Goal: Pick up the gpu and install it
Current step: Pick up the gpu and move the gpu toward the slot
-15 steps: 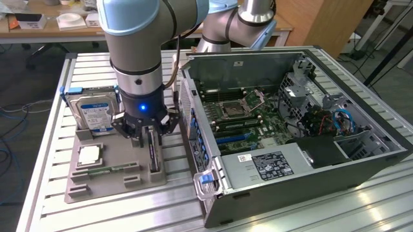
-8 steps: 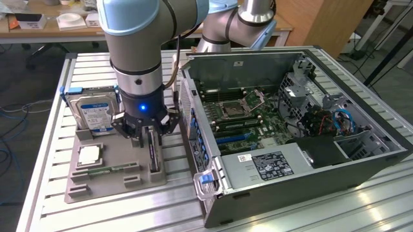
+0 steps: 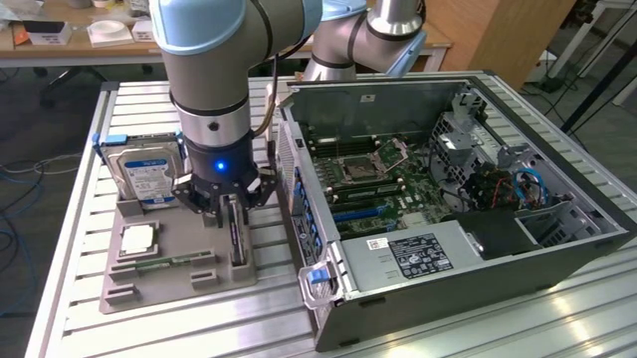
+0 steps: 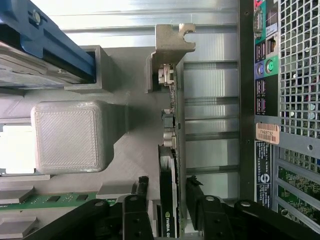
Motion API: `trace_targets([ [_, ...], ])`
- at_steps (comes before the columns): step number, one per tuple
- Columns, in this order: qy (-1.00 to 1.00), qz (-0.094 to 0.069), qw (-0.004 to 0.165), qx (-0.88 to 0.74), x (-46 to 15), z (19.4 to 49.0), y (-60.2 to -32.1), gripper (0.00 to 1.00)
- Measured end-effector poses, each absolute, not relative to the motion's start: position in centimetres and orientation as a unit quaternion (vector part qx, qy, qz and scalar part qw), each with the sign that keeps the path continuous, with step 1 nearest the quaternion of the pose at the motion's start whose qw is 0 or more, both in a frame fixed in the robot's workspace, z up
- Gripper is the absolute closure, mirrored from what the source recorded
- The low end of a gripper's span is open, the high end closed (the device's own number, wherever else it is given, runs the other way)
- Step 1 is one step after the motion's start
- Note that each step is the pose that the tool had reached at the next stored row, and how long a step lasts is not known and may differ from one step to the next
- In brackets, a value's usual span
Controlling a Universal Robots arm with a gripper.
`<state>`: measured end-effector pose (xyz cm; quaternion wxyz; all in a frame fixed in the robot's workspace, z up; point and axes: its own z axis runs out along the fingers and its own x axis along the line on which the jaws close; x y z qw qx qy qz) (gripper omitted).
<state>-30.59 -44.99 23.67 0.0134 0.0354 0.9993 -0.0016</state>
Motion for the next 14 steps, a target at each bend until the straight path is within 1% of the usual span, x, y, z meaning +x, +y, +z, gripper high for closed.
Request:
trace_targets([
  [1, 0.999, -0.002, 0.013, 0.035, -30.59, 23.67, -44.99, 0.61],
  [2, 0.999, -0.002, 0.013, 0.035, -30.59, 23.67, -44.99, 0.61],
  [3, 0.999, -0.002, 0.013, 0.035, -30.59, 23.67, -44.99, 0.67],
  [14, 0.999, -0.002, 0.013, 0.035, -30.5, 23.66, -44.99, 0.67],
])
